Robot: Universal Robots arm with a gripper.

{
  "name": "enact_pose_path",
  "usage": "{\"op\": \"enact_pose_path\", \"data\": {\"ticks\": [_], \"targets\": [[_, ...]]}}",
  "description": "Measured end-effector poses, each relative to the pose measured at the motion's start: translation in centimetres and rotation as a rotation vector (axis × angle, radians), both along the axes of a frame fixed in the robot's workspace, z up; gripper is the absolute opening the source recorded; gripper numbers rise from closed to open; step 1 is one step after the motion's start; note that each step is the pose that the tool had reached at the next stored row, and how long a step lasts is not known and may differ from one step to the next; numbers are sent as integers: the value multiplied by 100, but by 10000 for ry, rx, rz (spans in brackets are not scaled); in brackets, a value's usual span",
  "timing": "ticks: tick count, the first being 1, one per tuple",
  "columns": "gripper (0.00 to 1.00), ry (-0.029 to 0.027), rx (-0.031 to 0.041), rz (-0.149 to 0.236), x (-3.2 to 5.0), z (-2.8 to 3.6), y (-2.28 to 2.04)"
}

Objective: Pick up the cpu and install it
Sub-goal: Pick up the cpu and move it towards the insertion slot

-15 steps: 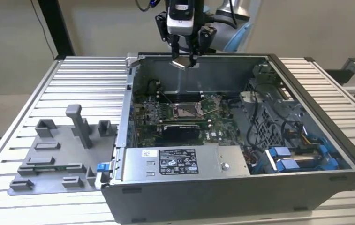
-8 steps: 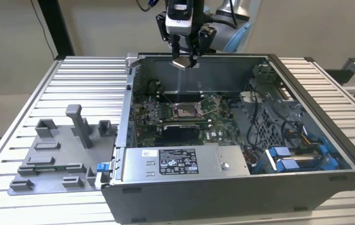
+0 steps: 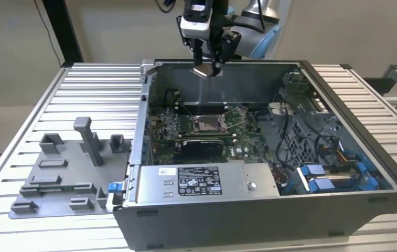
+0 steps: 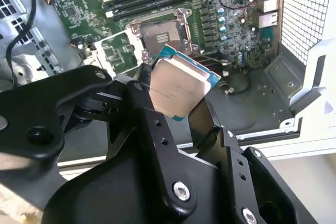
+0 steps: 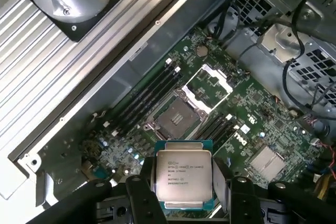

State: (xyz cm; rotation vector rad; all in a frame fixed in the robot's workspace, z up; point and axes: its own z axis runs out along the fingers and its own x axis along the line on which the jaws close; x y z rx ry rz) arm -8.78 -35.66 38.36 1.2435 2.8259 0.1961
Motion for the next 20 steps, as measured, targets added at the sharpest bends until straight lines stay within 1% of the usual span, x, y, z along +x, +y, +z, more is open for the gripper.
{"op": "enact_pose_path", "data": {"ticks": [12, 14, 17, 19, 20], "targets": [[0, 1, 2, -1914, 0, -13, 0], [0, 10, 1, -2191, 0, -14, 0], [0, 63, -4, -2570, 0, -15, 0], [0, 128, -13, -2782, 0, -15, 0], [0, 176, -19, -2874, 0, -15, 0]]}}
